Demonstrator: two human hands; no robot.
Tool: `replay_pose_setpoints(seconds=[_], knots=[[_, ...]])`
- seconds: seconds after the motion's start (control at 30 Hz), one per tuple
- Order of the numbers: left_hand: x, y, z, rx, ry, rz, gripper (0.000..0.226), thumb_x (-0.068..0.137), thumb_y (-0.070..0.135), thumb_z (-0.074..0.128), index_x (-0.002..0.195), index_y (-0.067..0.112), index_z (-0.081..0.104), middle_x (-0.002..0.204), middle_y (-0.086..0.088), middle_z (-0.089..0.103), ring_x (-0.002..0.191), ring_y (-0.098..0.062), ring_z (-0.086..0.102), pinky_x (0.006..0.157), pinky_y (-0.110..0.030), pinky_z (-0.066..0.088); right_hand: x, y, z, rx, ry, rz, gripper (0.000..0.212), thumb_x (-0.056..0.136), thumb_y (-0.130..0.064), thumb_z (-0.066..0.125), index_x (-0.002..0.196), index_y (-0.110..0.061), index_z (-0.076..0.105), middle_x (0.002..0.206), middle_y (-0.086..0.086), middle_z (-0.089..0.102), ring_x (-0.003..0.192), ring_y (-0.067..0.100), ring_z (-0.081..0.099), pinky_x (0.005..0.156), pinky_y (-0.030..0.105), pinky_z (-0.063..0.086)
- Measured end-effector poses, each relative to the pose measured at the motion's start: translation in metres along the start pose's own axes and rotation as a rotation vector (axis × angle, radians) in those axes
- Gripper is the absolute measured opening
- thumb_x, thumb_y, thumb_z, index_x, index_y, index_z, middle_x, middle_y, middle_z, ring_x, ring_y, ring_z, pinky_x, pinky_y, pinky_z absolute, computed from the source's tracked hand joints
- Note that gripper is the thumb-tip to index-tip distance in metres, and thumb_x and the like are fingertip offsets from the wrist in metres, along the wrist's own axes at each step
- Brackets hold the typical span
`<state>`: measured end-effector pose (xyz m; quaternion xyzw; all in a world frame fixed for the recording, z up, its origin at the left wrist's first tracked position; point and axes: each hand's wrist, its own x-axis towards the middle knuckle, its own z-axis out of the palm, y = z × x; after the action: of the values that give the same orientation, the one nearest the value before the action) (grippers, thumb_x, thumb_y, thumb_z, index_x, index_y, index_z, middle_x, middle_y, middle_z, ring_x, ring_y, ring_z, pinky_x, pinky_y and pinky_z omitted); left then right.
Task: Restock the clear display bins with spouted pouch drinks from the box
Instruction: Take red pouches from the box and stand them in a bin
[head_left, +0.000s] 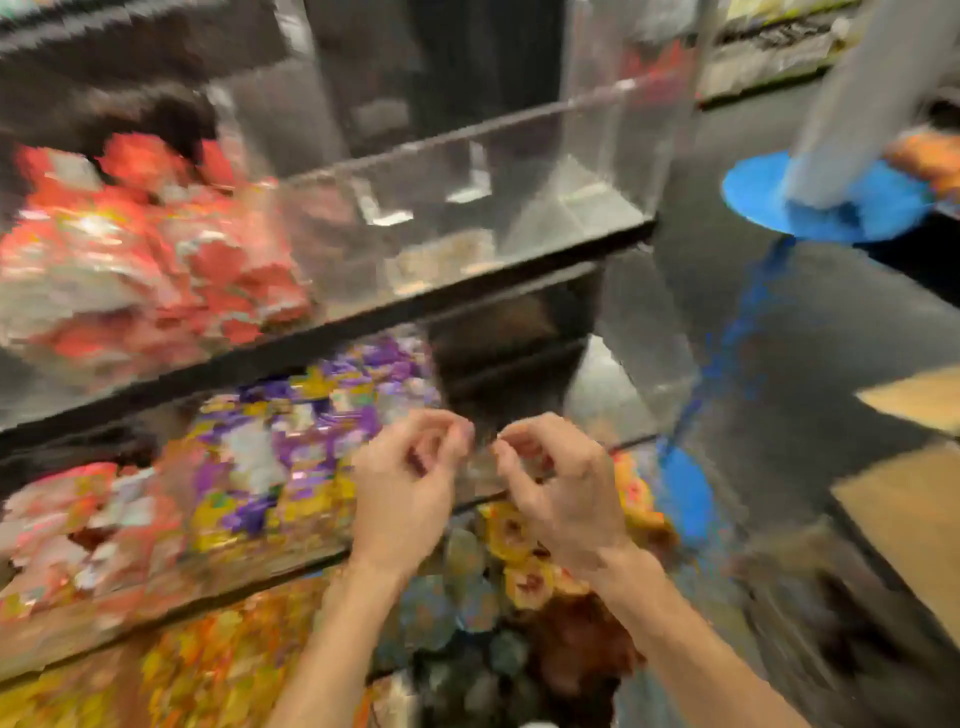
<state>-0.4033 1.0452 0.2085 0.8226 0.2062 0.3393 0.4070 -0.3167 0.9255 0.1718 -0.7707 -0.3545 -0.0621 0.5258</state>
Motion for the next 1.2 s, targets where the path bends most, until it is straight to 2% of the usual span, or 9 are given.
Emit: replay_pose_setpoints(seconds=[0.1,0.23,0.43,0.63,0.83,0.93,1.03,1.13,1.2], knots=[[-0.012,0.004,0.106,-0.033,-0.416,0.030,0.005,0.086,0.027,0.067,0.085,0.025,0.071,0.072,0.009,0.068,0.066,-0.004,0.061,0.064,-0.024,0.048,-0.056,0.063,-0.058,-0.162,0.111,0.338,0.016,0.085,-0.029,0.060,0.089,-0.018,0.071,0.085,-0.004,0.070,0.078,0.009,0.061,0.076,0.020,0.045],[-0.039,0.044,0.247,-0.095,-0.814,0.105,0.013,0.087,0.028,0.064,0.096,0.026,0.073,0.081,0.004,0.069,0.075,-0.012,0.065,0.074,-0.033,0.054,-0.136,0.118,-0.155,-0.313,0.256,0.759,0.014,0.086,-0.019,0.068,0.100,-0.017,0.071,0.101,-0.002,0.071,0.094,0.018,0.066,0.086,0.036,0.050],[-0.125,0.125,0.428,-0.055,-1.261,0.300,0.024,0.090,0.014,0.068,0.114,0.010,0.067,0.104,-0.010,0.072,0.101,-0.029,0.066,0.089,-0.040,0.052,-0.209,0.174,-0.310,-0.418,0.452,1.134,0.026,0.100,-0.024,0.056,0.124,-0.016,0.061,0.123,-0.003,0.059,0.116,0.012,0.051,0.084,0.019,0.034],[-0.170,0.164,0.604,0.084,-1.396,0.425,0.021,0.084,0.010,0.065,0.104,0.013,0.070,0.103,-0.011,0.072,0.101,-0.030,0.064,0.084,-0.040,0.051,-0.246,0.300,-0.417,-0.385,0.621,1.339,0.026,0.096,-0.022,0.059,0.120,-0.012,0.063,0.122,0.006,0.064,0.116,0.025,0.057,0.095,0.034,0.045],[-0.200,0.157,0.741,0.334,-1.567,0.374,0.037,0.088,0.022,0.065,0.125,0.014,0.062,0.122,-0.014,0.065,0.115,-0.033,0.059,0.094,-0.038,0.048,-0.266,0.417,-0.485,-0.301,0.558,1.548,0.015,0.090,-0.020,0.065,0.104,-0.016,0.068,0.102,0.006,0.069,0.101,0.026,0.064,0.077,0.031,0.045],[-0.216,0.149,0.779,0.350,-1.653,0.501,0.050,0.086,0.032,0.071,0.130,0.016,0.056,0.125,-0.011,0.058,0.118,-0.032,0.055,0.097,-0.039,0.045,-0.278,0.464,-0.500,-0.257,0.353,1.684,0.055,0.085,-0.014,0.071,0.135,-0.020,0.051,0.137,0.008,0.052,0.127,0.028,0.050,0.095,0.034,0.044],[-0.239,0.145,0.804,0.583,-1.645,0.956,0.072,0.089,0.051,0.062,0.149,0.025,0.034,0.145,-0.005,0.043,0.131,-0.029,0.040,0.104,-0.044,0.036,-0.286,0.489,-0.501,-0.197,0.048,1.741,0.095,0.083,-0.008,0.074,0.155,-0.034,0.016,0.163,0.002,0.014,0.148,0.029,0.021,0.114,0.047,0.035],[-0.249,0.150,0.823,0.819,-1.698,1.110,0.097,0.086,0.064,0.060,0.158,0.026,0.006,0.162,-0.013,0.017,0.146,-0.035,0.016,0.116,-0.056,0.016,-0.292,0.504,-0.501,-0.220,-0.014,1.781,0.108,0.079,-0.019,0.081,0.154,-0.035,0.005,0.155,0.010,0.032,0.143,0.033,0.031,0.111,0.055,0.033],[-0.253,0.146,0.829,0.868,-1.688,1.125,0.106,0.080,0.074,0.058,0.157,0.027,0.002,0.161,-0.014,0.020,0.146,-0.039,0.013,0.114,-0.062,0.011,-0.293,0.511,-0.500,-0.265,0.019,1.779,0.123,0.076,-0.024,0.085,0.154,-0.037,-0.009,0.148,0.013,0.042,0.135,0.034,0.042,0.106,0.054,0.040]])
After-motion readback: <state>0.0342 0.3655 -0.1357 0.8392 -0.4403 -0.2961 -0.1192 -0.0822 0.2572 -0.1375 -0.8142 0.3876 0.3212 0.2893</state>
